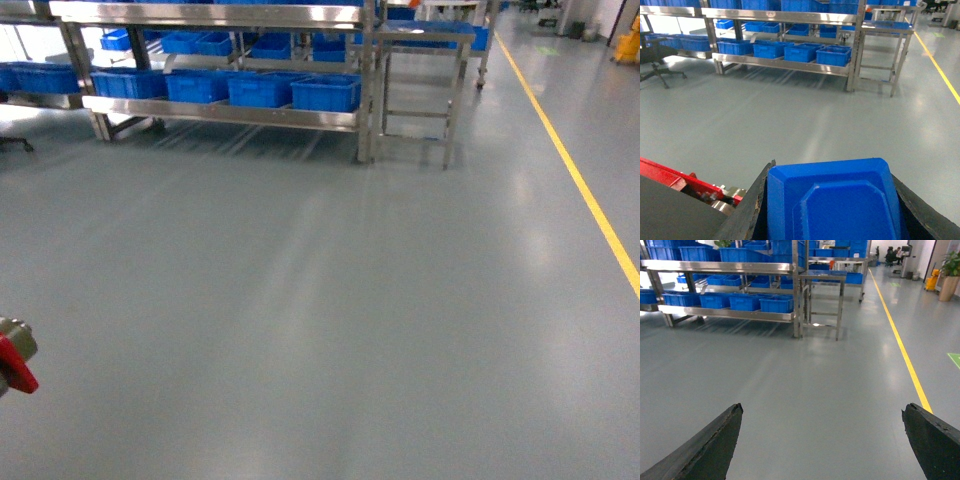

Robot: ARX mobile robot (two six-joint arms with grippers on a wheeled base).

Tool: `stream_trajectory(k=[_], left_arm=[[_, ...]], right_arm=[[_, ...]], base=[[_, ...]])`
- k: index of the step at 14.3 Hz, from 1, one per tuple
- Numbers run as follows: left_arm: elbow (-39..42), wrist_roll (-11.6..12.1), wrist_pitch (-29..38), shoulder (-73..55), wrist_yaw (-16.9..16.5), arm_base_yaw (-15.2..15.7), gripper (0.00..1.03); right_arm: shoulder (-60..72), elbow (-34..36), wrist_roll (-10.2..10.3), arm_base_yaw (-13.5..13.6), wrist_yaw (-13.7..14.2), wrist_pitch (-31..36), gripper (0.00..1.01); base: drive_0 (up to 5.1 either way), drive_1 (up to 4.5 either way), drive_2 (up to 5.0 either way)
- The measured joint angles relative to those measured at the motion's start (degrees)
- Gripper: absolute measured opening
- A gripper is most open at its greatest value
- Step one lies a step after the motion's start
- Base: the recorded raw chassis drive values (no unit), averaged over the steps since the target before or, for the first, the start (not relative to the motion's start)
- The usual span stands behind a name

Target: Pick blue part to blue bin on bottom shelf

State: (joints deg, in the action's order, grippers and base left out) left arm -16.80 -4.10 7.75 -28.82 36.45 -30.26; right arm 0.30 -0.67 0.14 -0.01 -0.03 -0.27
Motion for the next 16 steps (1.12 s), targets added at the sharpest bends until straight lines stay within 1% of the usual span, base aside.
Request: stream_trajectory(k=[6, 11, 16], left_arm=[[0.0, 0.02, 0.0, 0.0, 0.0, 0.0, 0.44], [0.0, 0.02, 0.02, 0.0, -0.15, -0.02, 0.44], [0.0, 0.02, 0.02, 0.11, 0.0, 0.02, 0.44]], right_arm=[[0.0, 0.0, 0.0, 0.0, 0.0, 0.0, 0.98], [0.0, 0.0, 0.0, 0.0, 0.0, -0.02, 0.98], [0.0, 0.0, 0.0, 0.0, 0.0, 0.04, 0.98]], base=[[-1.7, -1.67, -1.7], [-0.2, -0.17, -0.2], [-0.1, 3.98, -4.2]])
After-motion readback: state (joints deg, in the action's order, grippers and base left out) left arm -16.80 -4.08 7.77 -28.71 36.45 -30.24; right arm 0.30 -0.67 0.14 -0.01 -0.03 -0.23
